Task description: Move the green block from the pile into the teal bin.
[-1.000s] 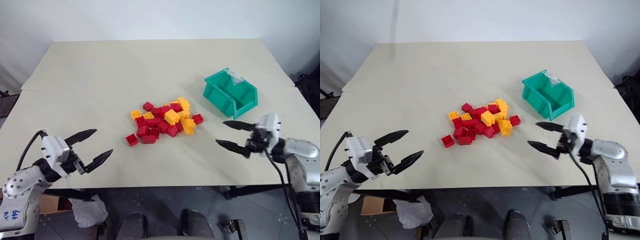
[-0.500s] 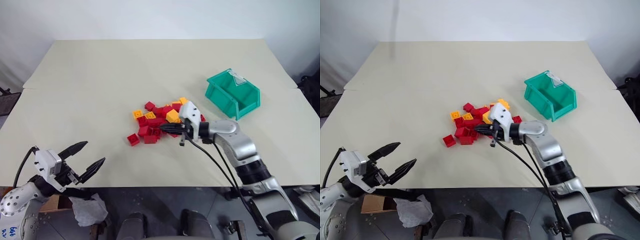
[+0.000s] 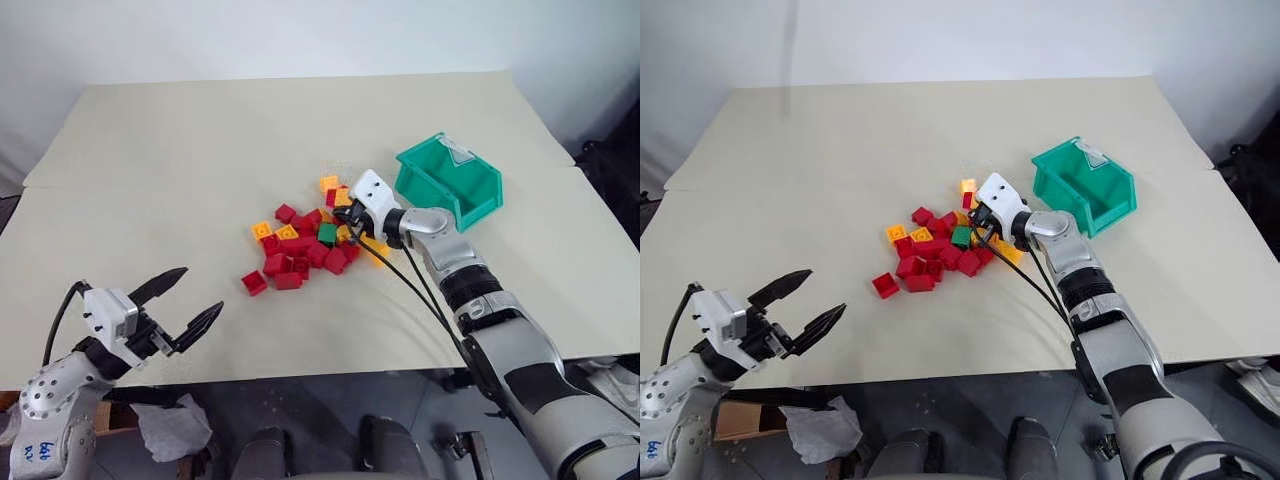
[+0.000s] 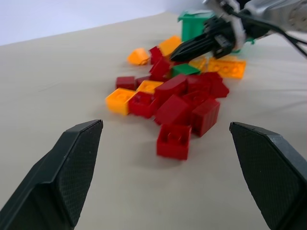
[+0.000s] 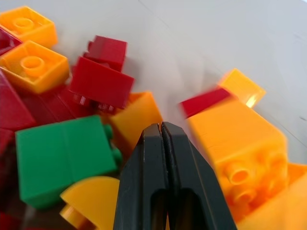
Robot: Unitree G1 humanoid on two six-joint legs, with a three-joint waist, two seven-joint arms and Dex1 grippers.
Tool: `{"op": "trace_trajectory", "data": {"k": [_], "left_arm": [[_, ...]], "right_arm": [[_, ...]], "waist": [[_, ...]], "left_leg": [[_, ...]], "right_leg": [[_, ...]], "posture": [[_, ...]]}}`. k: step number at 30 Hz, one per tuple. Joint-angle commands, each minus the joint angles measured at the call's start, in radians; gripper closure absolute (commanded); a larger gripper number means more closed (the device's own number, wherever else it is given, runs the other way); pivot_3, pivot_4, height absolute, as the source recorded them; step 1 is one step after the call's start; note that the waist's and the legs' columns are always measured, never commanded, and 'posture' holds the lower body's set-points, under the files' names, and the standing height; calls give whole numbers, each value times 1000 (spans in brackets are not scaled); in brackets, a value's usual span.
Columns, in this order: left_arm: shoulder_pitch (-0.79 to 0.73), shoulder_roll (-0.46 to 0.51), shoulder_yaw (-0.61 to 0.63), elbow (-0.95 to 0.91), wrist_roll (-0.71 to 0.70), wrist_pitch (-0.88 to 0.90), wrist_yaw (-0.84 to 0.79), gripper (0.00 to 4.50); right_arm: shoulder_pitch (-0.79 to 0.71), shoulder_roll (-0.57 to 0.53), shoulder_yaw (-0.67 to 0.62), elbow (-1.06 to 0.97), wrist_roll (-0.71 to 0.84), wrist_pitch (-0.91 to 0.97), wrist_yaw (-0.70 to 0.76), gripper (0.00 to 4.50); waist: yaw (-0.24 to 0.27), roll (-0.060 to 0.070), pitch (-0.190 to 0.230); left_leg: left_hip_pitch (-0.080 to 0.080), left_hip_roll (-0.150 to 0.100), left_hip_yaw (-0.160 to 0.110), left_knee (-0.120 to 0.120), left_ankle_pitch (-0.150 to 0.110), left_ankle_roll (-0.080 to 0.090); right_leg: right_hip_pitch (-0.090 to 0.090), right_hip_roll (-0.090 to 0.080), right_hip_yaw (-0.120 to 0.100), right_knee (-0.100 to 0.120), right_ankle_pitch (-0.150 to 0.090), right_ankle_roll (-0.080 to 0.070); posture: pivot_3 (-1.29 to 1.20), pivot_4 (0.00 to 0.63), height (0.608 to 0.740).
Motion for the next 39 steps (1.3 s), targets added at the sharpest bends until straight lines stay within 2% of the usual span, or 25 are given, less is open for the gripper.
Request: {"op": "trace_trajectory", "data": {"k": [1, 8, 14, 17, 20, 23, 25, 26, 30, 32, 33, 37, 39], "left_arm": [[-7, 6, 3, -23, 1, -4, 3, 0], [-11, 7, 7, -23, -4, 4, 2, 0], [-8, 1, 2, -32, -5, 10, 8, 0], [-7, -2, -2, -37, -4, 9, 11, 0], [-11, -2, -7, -44, -8, 8, 8, 0], [-11, 1, -11, -52, -16, 11, 2, 0], [-12, 6, -13, -57, -23, 14, -9, 0], [-15, 16, -13, -51, -26, 15, -26, 0], [-14, 47, -12, -31, -38, 34, -75, 0], [-12, 59, -15, -26, -40, 36, -98, 0], [-11, 65, -18, -23, -31, 28, -110, 0], [1, 86, -13, -7, -29, 19, -160, 0], [6, 94, -9, 2, -26, 14, -176, 0]], "right_arm": [[4, 34, 5, -51, -2, -18, 62, 4426], [133, 30, 95, -299, -56, -15, 163, 4426], [214, -17, 130, -459, -71, 23, 233, 4426], [230, -48, 81, -496, -31, 15, 239, 4426], [251, -95, -31, -548, 91, 16, 283, 4426], [271, -138, -101, -585, 162, 86, 299, 4426], [291, -186, -154, -610, 215, 133, 326, 4049], [321, -246, -198, -619, 253, 124, 384, 3828], [423, -449, -307, -564, 310, 109, 519, 2498], [457, -506, -341, -507, 322, 72, 560, 1733], [474, -529, -347, -482, 316, 40, 583, 1537], [503, -557, -369, -444, 317, -5, 609, 147], [503, -555, -363, -451, 314, -11, 615, 28]], "waist": [[-6, 0, 0], [-8, 0, 0], [-6, 0, 0], [1, 0, 0], [16, 0, 0], [16, 0, 0], [16, 0, 0], [18, 0, 0], [42, 0, 0], [42, 0, 0], [41, 0, 0], [22, 0, 0], [14, 0, 0]], "left_leg": [[0, 0, 0, 0, 0, 0], [0, 0, -1, 0, 0, 0], [0, 0, 0, 0, 0, 0], [0, 0, 0, 1, 0, 0], [0, 0, 0, 1, 0, 0], [0, 0, 0, 1, 0, 0], [0, 0, 0, 1, 0, 0], [0, 0, 0, 1, 0, 0], [-1, -1, 0, 1, -1, 1], [-1, -1, 1, 1, -1, 1], [0, -1, 2, 1, -1, 1], [2, 1, 5, 1, -1, 1], [2, 1, 6, 1, -1, 1]], "right_leg": [[0, 0, 0, 0, 0, 0], [0, 0, 0, 0, 0, 0], [0, 0, 0, 0, 0, 0], [0, 0, 0, 0, 0, 0], [0, 0, 0, 0, 0, 0], [1, 0, 0, -1, 0, 0], [1, 0, 0, 0, 0, 0], [1, 0, 0, 0, 0, 0], [1, 0, 0, -3, 0, 0], [1, -1, 0, -4, 0, 0], [1, -1, 0, -4, 0, 0], [1, 0, 0, -4, 0, 0], [1, 0, 0, -3, 0, 0]], "posture": [[0, 150, 740], [0, 150, 740], [0, 150, 740], [0, 150, 740], [0, 150, 740], [0, 150, 740], [0, 150, 740], [0, 150, 740], [0, 150, 740], [0, 150, 740], [0, 150, 740], [0, 150, 740], [0, 150, 740]]}}
